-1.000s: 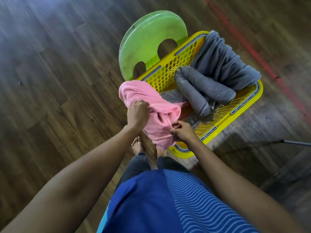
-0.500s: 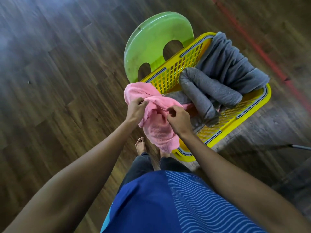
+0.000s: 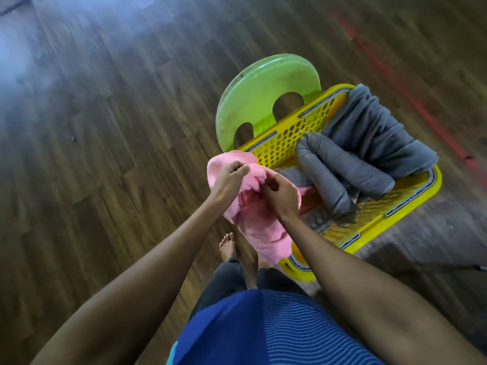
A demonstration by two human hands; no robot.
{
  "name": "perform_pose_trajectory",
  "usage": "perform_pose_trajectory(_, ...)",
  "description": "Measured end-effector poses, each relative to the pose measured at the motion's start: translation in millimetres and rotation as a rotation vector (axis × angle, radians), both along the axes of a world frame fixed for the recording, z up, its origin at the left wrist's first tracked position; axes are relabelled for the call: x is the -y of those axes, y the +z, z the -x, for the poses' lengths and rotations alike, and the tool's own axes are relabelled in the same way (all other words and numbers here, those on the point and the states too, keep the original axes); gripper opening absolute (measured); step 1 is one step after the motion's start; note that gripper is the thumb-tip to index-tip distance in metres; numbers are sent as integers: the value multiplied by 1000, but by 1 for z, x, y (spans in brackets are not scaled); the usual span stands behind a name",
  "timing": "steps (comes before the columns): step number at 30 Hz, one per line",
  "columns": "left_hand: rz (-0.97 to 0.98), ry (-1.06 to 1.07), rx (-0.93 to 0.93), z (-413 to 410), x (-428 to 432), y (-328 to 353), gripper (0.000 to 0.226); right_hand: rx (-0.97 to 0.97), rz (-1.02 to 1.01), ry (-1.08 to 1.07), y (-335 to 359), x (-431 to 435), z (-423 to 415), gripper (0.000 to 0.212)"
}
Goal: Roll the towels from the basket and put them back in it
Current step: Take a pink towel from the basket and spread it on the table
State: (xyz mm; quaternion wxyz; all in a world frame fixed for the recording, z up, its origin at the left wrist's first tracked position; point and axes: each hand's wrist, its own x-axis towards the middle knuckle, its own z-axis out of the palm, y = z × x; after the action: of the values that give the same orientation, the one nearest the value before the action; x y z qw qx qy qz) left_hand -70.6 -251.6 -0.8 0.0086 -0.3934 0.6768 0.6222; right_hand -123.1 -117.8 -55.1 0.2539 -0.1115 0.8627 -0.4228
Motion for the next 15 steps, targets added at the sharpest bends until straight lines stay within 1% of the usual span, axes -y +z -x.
perform_pose_trajectory(1,29,-54,-18,-1,1,4,5,8,-8,-15,0,-1,1,26)
perform_pose_trajectory(3,153,-197,-83,-5,5,3,37,25,-13,-44,4,-4,5,24)
perform_pose_trajectory(4,227,-266,-93,-6,6,1,42,40,6,-62,10,-6,8,16)
perform_pose_trajectory(5,304,-327,-83,-6,7,0,41,60,42,-78,14,-9,11,8)
perform_pose_trajectory(8,633,-409,67,-6,3,-4,28,48,139,-58,31,-18,20,9)
perform_pose_trajectory(10,821,-448,73,-5,-2,-3,31,24,181,2,44,-22,27,7)
perform_pose_trajectory(12,883,-472,-75,0,-7,1,34,17,217,73,54,-23,35,7)
perform_pose_trajectory(13,880,-472,-169,4,-11,5,30,17,235,101,60,-23,39,7)
perform_pose_trajectory(15,860,-439,-303,12,-15,17,14,8,269,132,71,-22,47,7)
